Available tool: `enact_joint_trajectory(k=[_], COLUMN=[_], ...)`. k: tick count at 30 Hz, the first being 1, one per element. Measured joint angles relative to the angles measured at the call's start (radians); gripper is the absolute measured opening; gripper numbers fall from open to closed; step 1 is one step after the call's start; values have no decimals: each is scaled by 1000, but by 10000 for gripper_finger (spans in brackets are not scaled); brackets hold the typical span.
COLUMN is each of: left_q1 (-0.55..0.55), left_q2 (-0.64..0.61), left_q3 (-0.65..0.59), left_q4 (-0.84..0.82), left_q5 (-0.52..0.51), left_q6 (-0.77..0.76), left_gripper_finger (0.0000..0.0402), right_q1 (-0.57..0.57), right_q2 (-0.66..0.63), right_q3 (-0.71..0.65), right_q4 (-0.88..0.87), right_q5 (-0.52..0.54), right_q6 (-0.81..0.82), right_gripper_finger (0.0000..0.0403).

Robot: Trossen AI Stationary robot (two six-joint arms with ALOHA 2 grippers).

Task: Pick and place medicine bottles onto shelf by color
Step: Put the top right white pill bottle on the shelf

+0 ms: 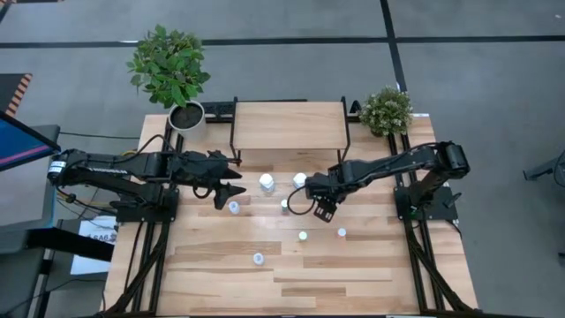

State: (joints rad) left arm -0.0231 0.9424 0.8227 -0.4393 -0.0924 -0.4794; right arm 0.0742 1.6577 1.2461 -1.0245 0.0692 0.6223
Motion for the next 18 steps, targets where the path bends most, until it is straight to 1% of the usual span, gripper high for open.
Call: enact_joint_trajectory(k=[6,18], left_q1=[0,0], left_q2=[0,0], left_q3=[0,0], left_q4=[0,0], left_q5=[-2,-2], left_q6=[0,0], left_gripper_finger=[259,259], right_q1=[4,2], right_q2=[0,0], right_q3=[-33,-37], right_q4=[88,87], right_q5=[0,9], right_q6=[-2,-3], right_gripper_finger=[245,245])
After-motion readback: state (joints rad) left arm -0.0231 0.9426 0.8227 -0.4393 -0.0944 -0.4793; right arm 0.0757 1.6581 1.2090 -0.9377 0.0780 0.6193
